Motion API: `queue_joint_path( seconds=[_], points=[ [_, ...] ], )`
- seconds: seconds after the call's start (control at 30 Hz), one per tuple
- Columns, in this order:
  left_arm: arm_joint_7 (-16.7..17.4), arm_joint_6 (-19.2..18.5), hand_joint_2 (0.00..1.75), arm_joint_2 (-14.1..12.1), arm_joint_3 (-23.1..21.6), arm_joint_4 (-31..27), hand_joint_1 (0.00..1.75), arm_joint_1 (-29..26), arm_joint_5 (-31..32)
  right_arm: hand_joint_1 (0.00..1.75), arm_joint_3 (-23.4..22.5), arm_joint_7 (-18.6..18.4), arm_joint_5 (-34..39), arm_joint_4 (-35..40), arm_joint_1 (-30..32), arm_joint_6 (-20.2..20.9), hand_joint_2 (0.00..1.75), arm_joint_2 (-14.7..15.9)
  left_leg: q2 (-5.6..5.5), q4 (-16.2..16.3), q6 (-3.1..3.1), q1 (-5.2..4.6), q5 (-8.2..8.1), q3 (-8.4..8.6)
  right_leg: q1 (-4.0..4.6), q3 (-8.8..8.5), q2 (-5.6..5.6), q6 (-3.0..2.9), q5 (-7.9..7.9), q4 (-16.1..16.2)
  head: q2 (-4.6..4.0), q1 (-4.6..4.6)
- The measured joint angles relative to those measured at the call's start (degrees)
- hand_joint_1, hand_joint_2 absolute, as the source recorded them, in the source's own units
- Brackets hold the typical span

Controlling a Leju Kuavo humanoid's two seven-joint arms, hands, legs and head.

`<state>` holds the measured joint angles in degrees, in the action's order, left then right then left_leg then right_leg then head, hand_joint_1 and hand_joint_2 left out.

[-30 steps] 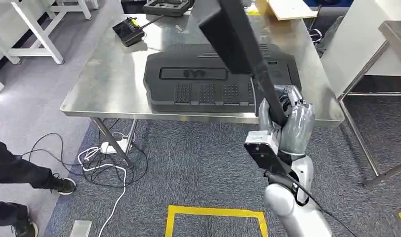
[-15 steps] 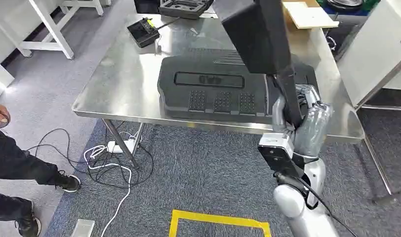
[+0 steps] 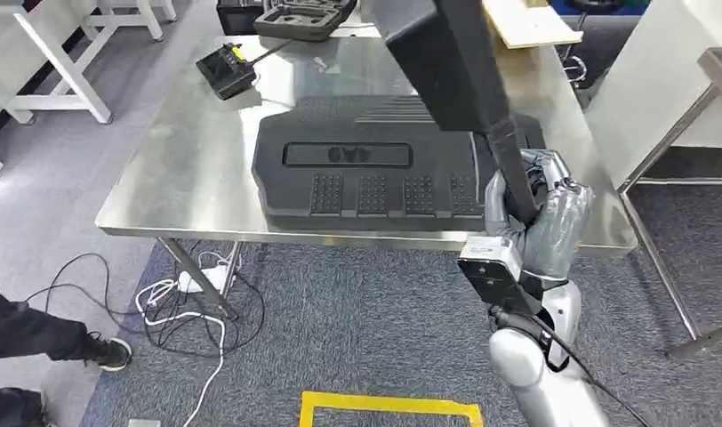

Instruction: Take the parts from the cabinet and place them on the table.

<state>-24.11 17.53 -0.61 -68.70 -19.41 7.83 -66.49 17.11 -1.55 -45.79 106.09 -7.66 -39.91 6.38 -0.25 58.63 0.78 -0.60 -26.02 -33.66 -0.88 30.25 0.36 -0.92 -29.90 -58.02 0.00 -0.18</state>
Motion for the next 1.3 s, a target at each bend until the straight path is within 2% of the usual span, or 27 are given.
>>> queue_joint_path(
  seconds=[0.13, 0.17, 0.2, 0.27, 0.3, 0.33, 0.37, 0.4, 0.47, 0.5, 0.53, 0.63, 0.7, 0.73, 0.8, 0.83, 0.87, 0.9, 0.97, 1.0, 1.03, 1.07, 1.13, 1.17, 1.2, 1.23, 1.3],
  points=[
    [0.07, 0.00, 1.75, 0.02, 0.00, 0.00, 0.00, 0.12, 0.04, 1.75, -0.09, -0.11, 0.00, 0.24, 0.06, 0.00, 1.75, 0.00, 0.09, -1.78, 0.32, -0.34, -0.16, 0.42, -0.30, -0.40, 0.05, 1.25, -0.12, 1.05, 0.00, -0.30],
    [0.07, 0.00, 1.75, 0.02, 0.00, 0.00, 0.00, 0.12, 0.07, 1.75, -0.13, -0.11, 0.00, 0.37, 0.14, -0.02, 1.75, 0.00, 0.19, -2.94, 0.25, 0.56, 0.36, 1.22, -0.31, -0.72, -0.03, 1.42, -0.55, 0.72, 0.00, -0.22],
    [0.07, 0.00, 1.75, 0.02, 0.00, 0.00, 0.00, 0.18, 0.13, 1.75, -0.31, -0.07, -0.04, 0.44, 0.07, -0.02, 1.75, 0.00, 0.12, -3.40, 0.46, 0.49, 0.30, 1.70, -0.08, -0.21, -0.11, 1.61, -1.32, -0.79, 0.00, -0.11],
    [0.07, -0.04, 1.75, 0.02, 0.00, 0.00, 0.00, 0.18, 0.18, 1.75, -0.50, 0.02, -0.09, 0.52, 0.27, -0.02, 1.75, -0.07, 0.20, -3.46, 0.89, 0.51, -0.01, 2.12, -0.15, 4.50, -0.10, 1.84, -5.58, -9.61, 0.00, 0.53],
    [0.07, -0.04, 1.75, 0.02, 0.00, 0.00, 0.00, 0.14, 0.24, 1.75, -0.63, 0.02, -0.09, 0.55, 0.56, -0.02, 1.75, -0.07, 0.20, -3.43, 0.97, 0.51, -0.26, 2.30, -0.15, 7.02, -0.10, 2.06, -7.00, -13.88, 0.00, 0.68],
    [0.07, -0.04, 1.75, 0.02, 0.00, 0.00, 0.00, 0.08, 0.26, 1.75, -0.68, 0.02, 0.04, 0.55, 0.80, -0.02, 1.75, -0.07, 0.20, -3.33, 0.96, 0.51, -0.53, 2.48, -0.16, 8.98, -0.11, 2.25, -7.10, -16.61, 0.00, 0.88],
    [0.07, -0.04, 1.75, 0.02, -0.02, 0.00, 0.00, 0.04, 0.26, 1.75, -0.72, 0.02, 0.22, 0.55, 0.99, -0.02, 1.75, -0.07, 0.18, -3.23, 0.92, 0.52, -0.84, 2.74, -0.22, 9.49, -0.12, 2.36, -5.78, -16.40, 0.00, 1.16],
    [0.07, 0.04, 1.75, 0.02, -0.02, 0.00, 0.00, 0.02, 0.24, 1.75, -0.72, 0.02, 0.37, 0.55, 1.02, -0.02, 1.75, -0.04, 0.11, -3.09, 0.81, 0.54, -1.23, 3.11, -0.29, 8.74, -0.13, 2.34, -3.33, -13.69, 0.00, 1.40],
    [0.02, 0.11, 1.75, 0.02, -0.02, 0.00, 0.00, 0.03, 0.22, 1.75, -0.74, -0.02, 0.50, 0.66, 0.98, -0.02, 1.75, 0.02, 0.04, -2.64, 0.36, 0.62, -2.27, 4.13, -0.42, 4.55, -0.14, 2.22, 3.16, -3.16, 0.00, 2.04],
    [-0.02, 0.15, 1.75, 0.02, -0.02, 0.00, 0.00, 0.00, 0.22, 1.75, -0.74, -0.17, 0.44, 0.68, 0.95, -0.02, 1.75, 0.11, 0.03, -2.53, 0.00, 0.55, -2.82, 4.28, -0.35, 3.26, -0.09, 2.06, 3.03, -0.91, 0.00, 2.32],
    [-0.07, 0.26, 1.75, 0.02, -0.02, 0.00, 0.00, 0.11, 0.07, 1.75, -0.74, -0.35, 0.39, 0.83, 0.85, -0.02, 1.75, 0.11, -0.01, -1.97, -0.46, 0.27, -3.24, 4.21, 0.00, 3.24, -0.07, 1.62, 2.79, -0.01, 0.00, 2.34],
    [-0.20, 0.35, 1.75, 0.02, -0.02, 0.00, 0.00, 0.05, -0.11, 1.75, -0.81, -0.96, 0.02, 0.87, 0.88, -0.02, 1.75, 0.13, 0.05, -2.46, -1.05, 0.44, -3.44, 4.55, 0.20, 3.25, 0.18, 0.79, 2.42, -0.19, 0.00, 1.82],
    [-0.28, 0.42, 1.75, -0.04, -0.02, -0.02, 0.00, 0.08, -0.13, 1.75, -0.81, -1.25, -0.07, 1.03, 0.76, -0.02, 1.75, 0.13, 0.06, -0.78, -1.81, 0.50, -4.67, 4.46, -0.32, 2.43, 0.01, 0.28, 2.41, 0.54, 0.00, 1.84],
    [-0.33, 0.42, 1.75, -0.04, -0.02, -0.02, 0.00, 0.11, -0.15, 1.75, -0.81, -1.53, -0.18, 1.11, 0.60, -0.02, 1.75, 0.13, 0.09, 2.94, -2.19, 0.63, -6.41, 2.47, -0.37, 2.17, -0.16, -0.08, 2.18, 0.60, 0.00, 1.07],
    [-0.33, 0.42, 1.75, -0.04, -0.02, -0.02, 0.00, -0.06, -0.15, 1.75, -0.79, -2.10, -0.33, 1.11, 0.47, 0.00, 1.75, 0.13, 0.09, 12.32, -2.65, 1.03, -9.69, -2.94, -0.35, 1.76, -0.27, -0.47, 1.71, 0.59, 0.00, 0.74],
    [-0.33, 0.42, 1.75, -0.04, -0.02, -0.02, 0.00, -0.23, -0.17, 1.75, -0.79, -2.27, -0.35, 1.11, 0.47, 0.00, 1.75, 0.15, 0.09, 15.49, -2.79, 1.14, -9.85, -5.15, -0.36, 1.47, -0.25, -0.48, 1.41, 0.57, 0.00, 0.64],
    [-0.33, 0.42, 1.75, -0.04, -0.02, -0.02, 0.00, -0.33, -0.17, 1.75, -0.79, -2.43, -0.35, 1.11, 0.47, 0.00, 1.75, 0.15, 0.09, 15.81, -2.80, 1.22, -8.66, -6.05, -0.38, 1.10, -0.20, -0.45, 1.13, 0.57, 0.00, 0.50],
    [-0.33, 0.42, 1.75, -0.04, -0.02, -0.02, 0.00, -0.34, -0.17, 1.75, -0.79, -2.45, -0.35, 1.11, 0.47, 0.00, 1.75, 0.15, 0.09, 13.71, -2.69, 1.23, -6.35, -5.67, -0.41, 0.57, -0.12, -0.37, 0.77, 0.58, 0.00, 0.42],
    [-0.33, 0.42, 1.75, -0.04, -0.02, -0.02, 0.00, -0.28, -0.17, 1.75, -0.79, -2.82, -0.35, 1.13, 0.25, 0.00, 1.75, 0.15, 0.08, 4.31, -2.00, 1.10, 0.24, -2.39, -0.44, -0.82, -0.07, -0.05, -0.05, 0.63, 0.00, 0.11],
    [-0.33, 0.42, 1.75, -0.06, -0.02, -0.02, 0.00, -0.28, -0.17, 1.75, -0.79, -2.93, -0.35, 1.14, 0.06, 0.00, 1.75, 0.15, 0.08, 0.32, -1.45, 0.91, 1.80, -1.31, -0.55, -1.14, -0.07, 0.10, -0.46, 0.83, 0.00, -0.04],
    [-0.31, 0.42, 1.75, -0.09, -0.02, -0.02, 0.00, -0.24, -0.17, 1.75, -0.76, -3.02, -0.35, 1.14, -0.14, 0.00, 1.75, 0.17, 0.14, 0.10, -1.12, 0.43, 1.21, -0.92, -0.21, -1.29, -0.01, 0.49, -0.71, 0.74, 0.00, -0.04],
    [-0.31, 0.22, 1.75, -0.09, -0.02, -0.04, 0.00, -0.09, 0.04, 1.75, -0.76, -3.26, -0.42, 1.14, -0.32, 0.00, 1.75, 0.22, 0.11, -1.08, -0.72, 0.31, 0.60, -0.40, -0.46, -1.12, 0.14, 0.73, -0.75, 0.80, 0.00, -0.19],
    [0.00, -0.64, 1.75, -0.46, -0.09, -0.04, 0.00, -0.02, 0.55, 1.75, -0.72, -3.61, -0.55, 1.14, -0.43, 0.00, 1.75, 0.39, 0.02, -1.25, -0.47, 0.09, 0.25, -0.41, -0.61, -1.39, -0.07, 1.36, -0.76, 1.43, 0.00, -0.28],
    [0.13, -1.12, 1.75, -0.55, -0.20, -0.13, 0.00, 0.06, 0.70, 1.75, -0.68, -3.72, -0.72, 1.18, -0.59, 0.00, 1.75, 0.46, 0.02, -2.30, -0.21, 0.68, 0.38, 0.27, -0.39, -1.81, -0.16, 1.84, -1.13, 1.56, 0.00, -0.22],
    [0.20, -1.42, 1.75, -0.70, -0.22, -0.13, 0.00, 0.15, 0.85, 1.75, -0.63, -3.78, -0.87, 1.16, -0.78, 0.00, 1.75, 0.65, 0.09, -2.78, -0.07, 0.83, 0.48, 0.79, -0.59, -1.80, -0.23, 1.94, -1.54, 0.71, 0.00, -0.08],
    [0.28, -1.53, 1.75, -0.87, -0.22, -0.13, 0.00, 0.28, 0.81, 1.75, -0.57, -3.80, -1.01, 1.18, -1.16, 0.00, 1.75, 0.77, 0.10, -2.99, 0.29, 0.89, 0.31, 1.06, -0.54, -0.41, -0.20, 2.05, -2.92, -2.14, 0.00, 0.16],
    [0.37, -1.68, 1.75, -1.05, -0.24, -0.13, 0.00, 0.47, 0.87, 1.75, -0.50, -3.87, -1.01, 1.16, -1.24, 0.00, 1.75, 1.01, 0.12, -2.98, 0.62, 0.86, 0.00, 1.37, -0.52, 4.74, -0.16, 2.31, -6.42, -11.03, 0.00, 0.77]
  ],
)
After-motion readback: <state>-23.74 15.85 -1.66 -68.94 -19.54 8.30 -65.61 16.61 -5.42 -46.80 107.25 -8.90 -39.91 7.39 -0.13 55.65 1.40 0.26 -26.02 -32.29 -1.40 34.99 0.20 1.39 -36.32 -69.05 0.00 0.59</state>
